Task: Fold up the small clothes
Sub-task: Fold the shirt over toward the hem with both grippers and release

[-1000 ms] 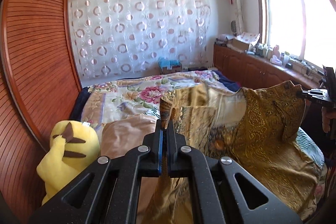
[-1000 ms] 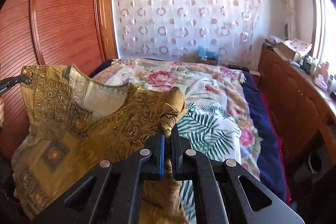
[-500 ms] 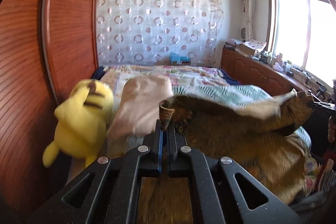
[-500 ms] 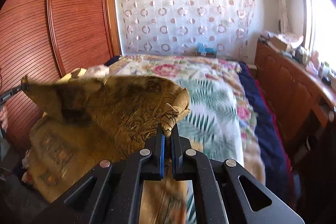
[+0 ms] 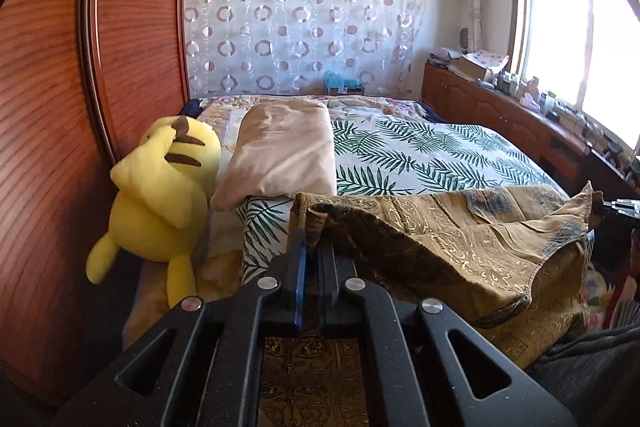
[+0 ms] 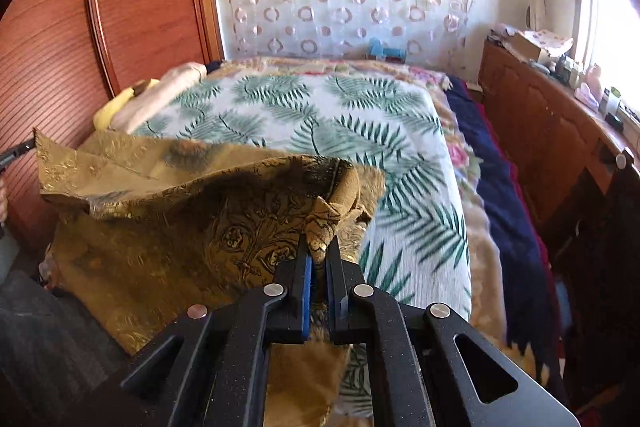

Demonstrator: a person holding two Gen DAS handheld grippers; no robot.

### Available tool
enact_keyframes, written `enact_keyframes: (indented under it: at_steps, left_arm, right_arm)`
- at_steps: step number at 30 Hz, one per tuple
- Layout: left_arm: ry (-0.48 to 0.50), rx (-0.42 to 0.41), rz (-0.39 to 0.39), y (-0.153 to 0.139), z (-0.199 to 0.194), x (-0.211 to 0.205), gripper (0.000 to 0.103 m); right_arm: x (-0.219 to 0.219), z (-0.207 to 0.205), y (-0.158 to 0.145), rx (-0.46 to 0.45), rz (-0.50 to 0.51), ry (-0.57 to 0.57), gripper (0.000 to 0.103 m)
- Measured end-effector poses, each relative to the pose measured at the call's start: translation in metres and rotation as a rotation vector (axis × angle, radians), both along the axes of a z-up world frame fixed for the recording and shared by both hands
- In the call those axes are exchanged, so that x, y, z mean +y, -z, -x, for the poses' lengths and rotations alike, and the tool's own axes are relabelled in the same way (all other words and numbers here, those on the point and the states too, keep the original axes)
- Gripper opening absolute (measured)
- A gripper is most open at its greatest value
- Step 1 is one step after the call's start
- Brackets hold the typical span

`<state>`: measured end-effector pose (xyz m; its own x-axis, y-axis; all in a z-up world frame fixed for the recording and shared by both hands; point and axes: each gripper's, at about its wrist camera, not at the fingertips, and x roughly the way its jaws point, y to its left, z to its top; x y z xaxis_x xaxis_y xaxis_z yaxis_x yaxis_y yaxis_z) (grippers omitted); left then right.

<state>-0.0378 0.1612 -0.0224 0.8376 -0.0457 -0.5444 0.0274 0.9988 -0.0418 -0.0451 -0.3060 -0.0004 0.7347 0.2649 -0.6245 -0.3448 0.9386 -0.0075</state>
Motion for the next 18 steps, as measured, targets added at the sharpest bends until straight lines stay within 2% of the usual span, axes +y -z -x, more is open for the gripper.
enact_keyframes:
  at_steps: [1, 3, 5, 7, 8, 11, 14, 16, 18]
  left_arm:
    - [-0.006, -0.014, -0.02, -0.003, 0.003, -0.001, 0.018]
    - [-0.023, -0.041, -0.044, -0.01, 0.005, 0.0, 0.038]
    - [-0.022, -0.067, -0.037, -0.016, 0.007, 0.001, 0.048]
    - [-0.025, -0.076, -0.038, -0.021, 0.005, 0.001, 0.067]
    - [-0.026, -0.08, -0.039, -0.022, 0.004, 0.001, 0.079]
    - [-0.012, -0.076, -0.022, -0.021, -0.002, 0.0, 0.08]
    - [-0.009, -0.052, -0.02, -0.017, -0.01, -0.004, 0.08]
    - [-0.015, -0.041, -0.037, -0.014, -0.016, -0.006, 0.08]
    - [-0.018, -0.032, -0.036, -0.012, -0.021, -0.007, 0.08]
  right_arm:
    - [0.0, -0.002, -0.001, 0.006, -0.004, 0.003, 0.005]
    - [-0.004, -0.005, -0.007, -0.003, -0.042, 0.011, 0.005]
    - [-0.007, 0.004, -0.015, -0.027, -0.077, 0.002, 0.005]
    - [-0.006, 0.01, -0.022, -0.06, -0.063, -0.004, 0.011]
    - [-0.005, 0.014, -0.028, -0.077, -0.051, -0.008, 0.012]
    - [-0.002, 0.022, -0.042, -0.108, -0.024, -0.021, 0.019]
    - [-0.004, 0.027, -0.053, -0.133, -0.012, -0.019, 0.034]
    - [-0.005, 0.03, -0.057, -0.15, -0.01, -0.002, 0.049]
    - [-0.009, 0.037, -0.052, -0.154, -0.015, 0.013, 0.05]
